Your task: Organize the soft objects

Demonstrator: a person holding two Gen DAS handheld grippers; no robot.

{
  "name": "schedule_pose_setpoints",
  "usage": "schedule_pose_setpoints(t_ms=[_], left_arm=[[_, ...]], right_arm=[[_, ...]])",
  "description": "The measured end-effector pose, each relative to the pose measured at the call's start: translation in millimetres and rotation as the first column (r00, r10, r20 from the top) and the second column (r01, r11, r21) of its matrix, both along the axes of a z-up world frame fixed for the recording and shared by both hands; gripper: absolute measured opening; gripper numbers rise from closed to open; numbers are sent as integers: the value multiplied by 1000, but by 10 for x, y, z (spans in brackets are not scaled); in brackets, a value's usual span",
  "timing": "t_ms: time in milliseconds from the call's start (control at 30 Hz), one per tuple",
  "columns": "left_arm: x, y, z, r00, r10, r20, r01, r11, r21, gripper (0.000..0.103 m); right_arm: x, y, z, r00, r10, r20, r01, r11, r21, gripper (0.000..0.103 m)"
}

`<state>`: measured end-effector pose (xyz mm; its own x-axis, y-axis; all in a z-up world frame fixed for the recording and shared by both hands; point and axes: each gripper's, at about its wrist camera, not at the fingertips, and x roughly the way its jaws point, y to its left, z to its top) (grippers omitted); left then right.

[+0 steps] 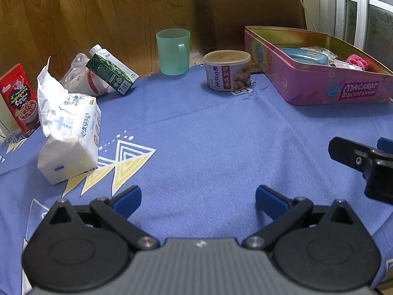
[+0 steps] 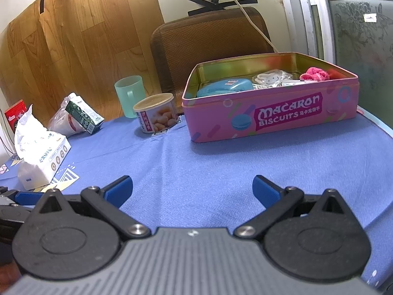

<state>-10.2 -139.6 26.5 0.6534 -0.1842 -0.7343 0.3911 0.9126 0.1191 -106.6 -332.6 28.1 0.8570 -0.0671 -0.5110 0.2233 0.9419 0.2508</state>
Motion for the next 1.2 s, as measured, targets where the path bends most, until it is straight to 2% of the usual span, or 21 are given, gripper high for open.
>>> schedule_pose_setpoints(t_ms=[1200], left_arm=[[8, -31, 45, 1000, 1, 2, -1, 1000, -18, 103]], right_arm=[[-7, -22, -12, 1000, -4, -2, 4, 1000, 5, 103]])
